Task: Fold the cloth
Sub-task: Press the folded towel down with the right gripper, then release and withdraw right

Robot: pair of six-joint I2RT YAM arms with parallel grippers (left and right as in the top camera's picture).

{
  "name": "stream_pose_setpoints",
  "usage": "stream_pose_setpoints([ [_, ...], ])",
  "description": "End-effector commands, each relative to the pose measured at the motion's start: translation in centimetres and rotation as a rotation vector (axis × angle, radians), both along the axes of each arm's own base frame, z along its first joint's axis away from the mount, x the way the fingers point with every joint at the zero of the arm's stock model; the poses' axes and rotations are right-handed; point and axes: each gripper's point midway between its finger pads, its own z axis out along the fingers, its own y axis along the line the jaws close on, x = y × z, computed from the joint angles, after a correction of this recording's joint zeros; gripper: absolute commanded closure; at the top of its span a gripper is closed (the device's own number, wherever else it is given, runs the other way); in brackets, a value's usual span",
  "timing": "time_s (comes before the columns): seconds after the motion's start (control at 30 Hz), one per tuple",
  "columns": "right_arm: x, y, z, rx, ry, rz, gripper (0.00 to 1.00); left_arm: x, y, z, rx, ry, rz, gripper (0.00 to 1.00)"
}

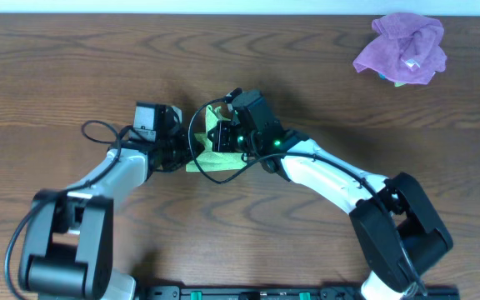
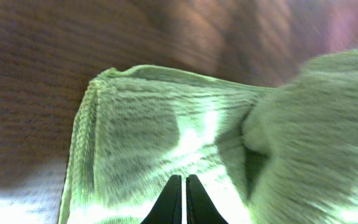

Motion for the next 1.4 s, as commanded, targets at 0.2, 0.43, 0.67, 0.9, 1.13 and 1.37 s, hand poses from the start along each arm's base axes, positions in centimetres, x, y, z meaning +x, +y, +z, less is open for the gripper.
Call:
stream_pose_setpoints([
  [0.2,-0.9,1.6,0.4,-0.010,-0.030,0.040,0.99,0.6,1.8,2.9,0.123,-0.104,0.000,0.94],
  [0.43,-1.7,2.4,0.3,-0.021,-0.037,0.054,0.99,0.2,3.2,3.3,0.202,-0.113,0.017,0.94],
  [0.67,-1.7,2.6,-1.6,-0.036,-0.004,0.050,0.99,-0.5,5.2,3.0,0.317,-0.082,0.046,0.94],
  [0.9,-1.4,3.5,-2.1,-0.018,-0.004,0.058,0.99,-0.4,8.5,3.7,0.391,-0.086,0.132,0.94],
  [1.13,-0.9,4.7,-2.1,-0.005,-0.007,0.063,0.99,-0.9,12.1,3.4,0.406,-0.032,0.226,0.94],
  [1.37,-0.5,5.8,-2.3,-0.004,-0.007,0.075,0.99,-0.9,13.6,3.4,0.415,-0.026,0.250,0.94],
])
